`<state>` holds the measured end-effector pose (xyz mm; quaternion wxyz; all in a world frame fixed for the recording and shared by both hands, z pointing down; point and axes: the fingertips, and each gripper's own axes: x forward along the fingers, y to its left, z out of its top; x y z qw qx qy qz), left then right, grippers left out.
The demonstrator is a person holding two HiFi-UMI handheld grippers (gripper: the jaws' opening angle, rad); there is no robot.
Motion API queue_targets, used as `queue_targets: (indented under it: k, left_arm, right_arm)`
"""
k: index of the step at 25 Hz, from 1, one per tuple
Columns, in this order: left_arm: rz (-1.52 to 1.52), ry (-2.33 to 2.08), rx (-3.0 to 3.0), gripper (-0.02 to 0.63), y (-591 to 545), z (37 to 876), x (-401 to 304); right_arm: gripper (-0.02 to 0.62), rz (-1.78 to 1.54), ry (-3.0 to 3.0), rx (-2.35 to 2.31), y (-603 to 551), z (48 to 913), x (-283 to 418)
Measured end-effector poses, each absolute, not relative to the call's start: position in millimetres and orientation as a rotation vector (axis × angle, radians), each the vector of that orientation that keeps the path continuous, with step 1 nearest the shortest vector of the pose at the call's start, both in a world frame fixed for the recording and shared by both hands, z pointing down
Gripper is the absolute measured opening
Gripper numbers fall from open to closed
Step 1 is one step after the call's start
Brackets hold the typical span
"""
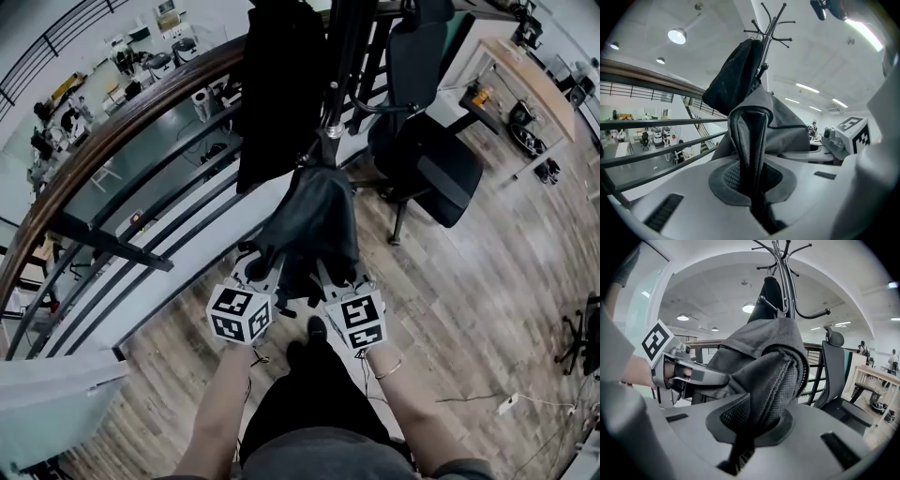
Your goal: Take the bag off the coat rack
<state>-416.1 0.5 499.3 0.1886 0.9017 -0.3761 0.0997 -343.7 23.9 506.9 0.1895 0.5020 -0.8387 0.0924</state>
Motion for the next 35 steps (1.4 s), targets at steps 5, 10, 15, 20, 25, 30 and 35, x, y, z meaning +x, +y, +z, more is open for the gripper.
queue_targets:
  k: [5,10,15,20,25,30,35]
  left_arm:
    - [0.234,-1.075,2.527,0.031,16.5,488.6,-425.1]
    - [0.192,-1.095,2.526,0.031,31.9,477.1,-433.9]
    - [0.157,-1.115,2.523,0.031,45.9,466.8,-443.9]
    - [0.130,-1.127,2.532,0.031,56.9,455.5,-452.2]
    - [0.107,-1.134,2.544,0.031,64.8,445.1,-458.1]
    - [0.086,-1.135,2.542,0.031,78.9,437.0,-462.8]
    - [0.089,-1.118,2.553,0.031,86.2,432.9,-459.8]
  right_arm:
    - [0.025,0.217,-2.363,1.408,39.3,495.6,-352.2]
    - [0.025,0.172,-2.365,1.408,53.2,483.6,-360.4]
    - [0.025,0.140,-2.363,1.408,66.6,473.7,-369.7]
    - [0.025,0.115,-2.363,1.405,78.3,463.4,-377.8]
    - [0.023,0.098,-2.366,1.410,86.8,453.9,-383.6]
    - [0.023,0.086,-2.376,1.408,100.2,446.1,-387.9]
    - [0.023,0.084,-2.374,1.421,108.1,442.5,-385.1]
